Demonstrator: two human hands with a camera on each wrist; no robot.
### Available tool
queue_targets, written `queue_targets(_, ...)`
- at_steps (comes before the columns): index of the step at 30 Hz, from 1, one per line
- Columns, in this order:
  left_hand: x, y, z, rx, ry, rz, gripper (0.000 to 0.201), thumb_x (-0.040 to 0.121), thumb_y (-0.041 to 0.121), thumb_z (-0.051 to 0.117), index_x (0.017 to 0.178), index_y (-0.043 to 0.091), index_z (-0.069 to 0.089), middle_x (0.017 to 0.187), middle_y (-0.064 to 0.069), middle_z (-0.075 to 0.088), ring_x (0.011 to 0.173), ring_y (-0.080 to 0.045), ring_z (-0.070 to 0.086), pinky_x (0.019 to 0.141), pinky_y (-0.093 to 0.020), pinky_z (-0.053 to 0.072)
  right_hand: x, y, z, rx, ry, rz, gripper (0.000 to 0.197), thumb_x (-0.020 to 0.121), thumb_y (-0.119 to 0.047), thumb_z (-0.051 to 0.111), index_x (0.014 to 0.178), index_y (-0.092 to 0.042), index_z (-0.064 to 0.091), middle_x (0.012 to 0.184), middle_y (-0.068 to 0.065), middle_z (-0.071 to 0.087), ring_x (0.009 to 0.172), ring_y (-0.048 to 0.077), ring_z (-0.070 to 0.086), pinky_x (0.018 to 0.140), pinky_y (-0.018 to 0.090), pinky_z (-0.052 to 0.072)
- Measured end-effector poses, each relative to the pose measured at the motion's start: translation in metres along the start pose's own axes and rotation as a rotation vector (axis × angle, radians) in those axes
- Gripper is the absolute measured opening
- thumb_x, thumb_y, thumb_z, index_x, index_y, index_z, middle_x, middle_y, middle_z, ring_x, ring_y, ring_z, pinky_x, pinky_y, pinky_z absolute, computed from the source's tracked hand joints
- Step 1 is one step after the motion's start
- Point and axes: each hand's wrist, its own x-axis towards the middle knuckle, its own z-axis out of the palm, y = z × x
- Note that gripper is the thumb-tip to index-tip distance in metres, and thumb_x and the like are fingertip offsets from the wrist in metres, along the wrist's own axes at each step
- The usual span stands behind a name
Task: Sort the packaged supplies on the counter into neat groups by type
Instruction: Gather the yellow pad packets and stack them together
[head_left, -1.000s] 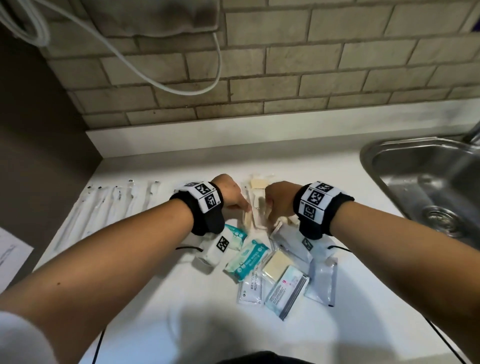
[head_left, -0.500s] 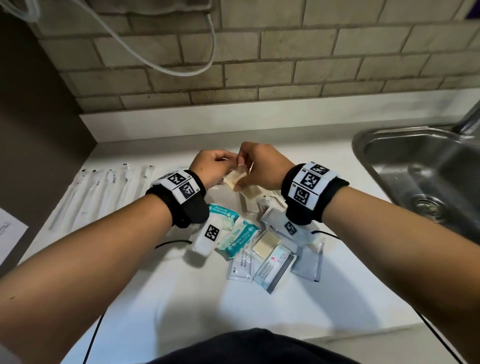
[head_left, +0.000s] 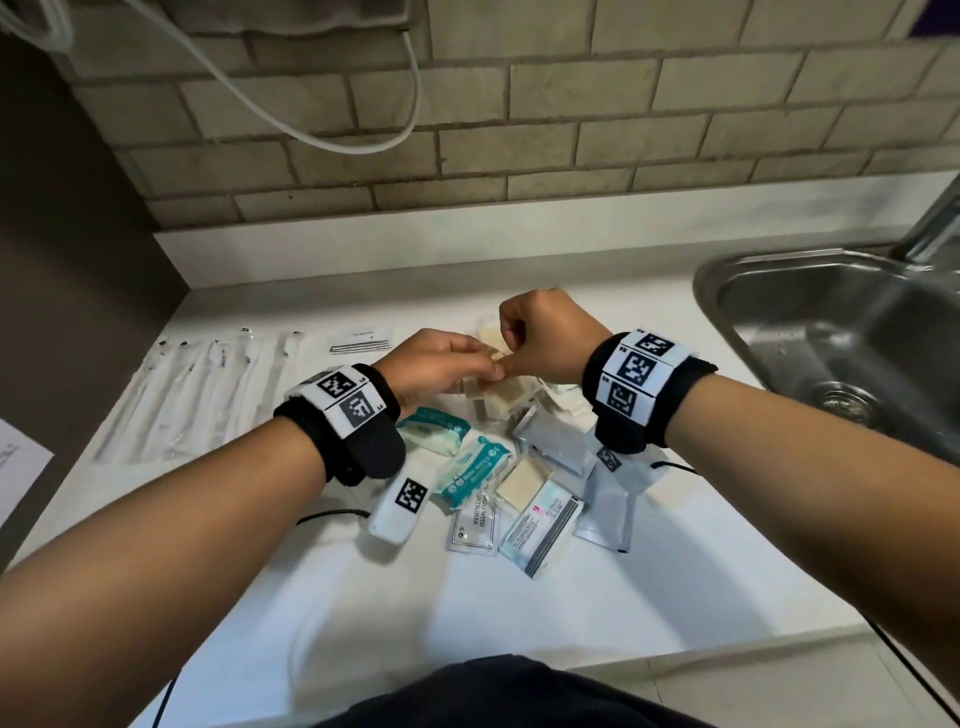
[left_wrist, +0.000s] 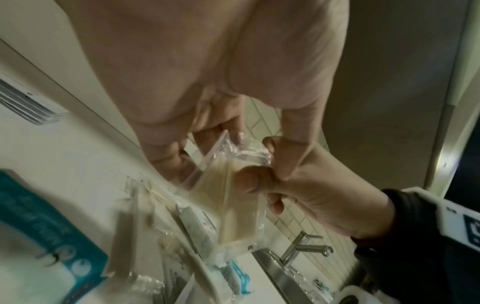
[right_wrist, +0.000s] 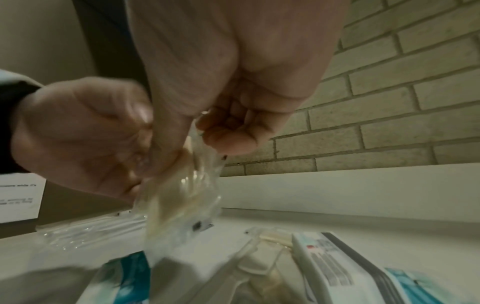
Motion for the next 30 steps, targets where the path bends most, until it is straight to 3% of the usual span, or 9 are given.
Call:
queue_targets(3,-0.001,-0.004,-0.001,0.029,-0.055,-0.043,0.015,0.086,0.013,0.069,0.101,0.015,0.071,0.096,-0.006,0.070,0.091,-0.019,0.061,0.087,-0.036,0.049,-0.005,0.003,-0.002,0.005,-0.036,0.014,0.041,0.059,-0.033,0.089,0.064,-0.013,0.055,0.056,-0.005,0.051,0.049,0.009,0.041,0.049,0.024,0.034)
queue_targets(7,-0.002,-0.005,-0.004,-0.097,-0.010,-0.082,0.013,0.092,0.011,0.062,0.103,0.009,0.069,0.092,-0.003,0.069,0.082,-0.016,0.068,0.071,-0.033,0.062,-0.013,0.009,-0.004,0.041,-0.148,0.058,0.040,0.057,-0.034,0.091,0.072,-0.013,0.060,0.061,-0.007,0.057,0.053,0.008,0.049,0.051,0.018,0.039)
queue_targets(13,0.013,-0.002,-0.015,-0.103,0.251,-0.054,0.028,0.096,0.024,0.058,0.122,0.016,0.063,0.118,-0.015,0.062,0.085,-0.034,0.072,0.073,-0.039,0.061,-0.028,0.013,0.018,-0.102,-0.474,0.074,0.025,0.071,-0.029,0.082,0.089,-0.019,0.067,0.088,-0.008,0.068,0.085,0.011,0.062,0.079,0.025,0.050)
queue_targets(17,0.020,0.009,-0.018,-0.159,0.350,0.024,0.024,0.100,0.015,0.052,0.118,0.003,0.060,0.099,-0.014,0.049,0.074,-0.018,0.056,0.060,-0.029,0.062,-0.039,0.011,0.038,-0.099,-0.633,0.066,0.024,0.073,-0.014,0.077,0.094,-0.019,0.066,0.085,-0.010,0.067,0.073,0.006,0.060,0.069,0.020,0.049)
queue_targets(19,0.022,0.012,-0.017,-0.178,0.349,0.031,0.020,0.100,0.011,0.050,0.117,0.006,0.058,0.106,-0.013,0.051,0.077,-0.017,0.057,0.061,-0.030,0.062,-0.038,0.011,0.040,-0.105,-0.629,0.060,0.023,0.071,-0.011,0.074,0.091,-0.019,0.065,0.077,-0.010,0.064,0.064,0.005,0.056,0.064,0.020,0.050)
queue_targets(21,0.023,0.012,-0.017,-0.185,0.345,0.026,0.027,0.100,0.008,0.048,0.126,0.009,0.054,0.111,-0.013,0.051,0.079,-0.017,0.059,0.063,-0.032,0.062,-0.035,0.010,0.039,-0.122,-0.628,0.054,0.022,0.070,-0.010,0.073,0.089,-0.018,0.066,0.076,-0.008,0.065,0.065,0.007,0.056,0.066,0.022,0.051)
queue_targets(23,0.024,0.010,-0.018,-0.183,0.343,0.021,0.034,0.100,0.006,0.047,0.132,0.016,0.051,0.101,-0.009,0.051,0.074,-0.015,0.058,0.066,-0.034,0.062,-0.031,0.011,0.040,-0.152,-0.662,0.042,0.022,0.070,-0.011,0.074,0.090,-0.017,0.066,0.080,-0.006,0.067,0.069,0.010,0.058,0.067,0.022,0.051)
queue_targets(28,0.024,0.004,-0.025,-0.156,0.378,0.021,0.041,0.098,0.001,0.040,0.130,0.021,0.054,0.079,0.000,0.042,0.065,-0.011,0.050,0.076,-0.043,0.061,-0.012,0.015,0.033,-0.159,-0.731,0.075,0.021,0.079,-0.016,0.073,0.097,-0.027,0.069,0.094,-0.013,0.068,0.092,0.011,0.060,0.089,0.026,0.044)
queue_targets(30,0.024,0.004,-0.030,-0.174,0.405,0.026,0.040,0.097,-0.001,0.038,0.125,0.019,0.058,0.080,0.000,0.042,0.064,-0.011,0.047,0.074,-0.041,0.061,0.000,0.017,0.020,-0.185,-0.691,0.091,0.016,0.083,-0.018,0.070,0.098,-0.026,0.069,0.090,-0.015,0.066,0.090,0.013,0.061,0.087,0.028,0.046)
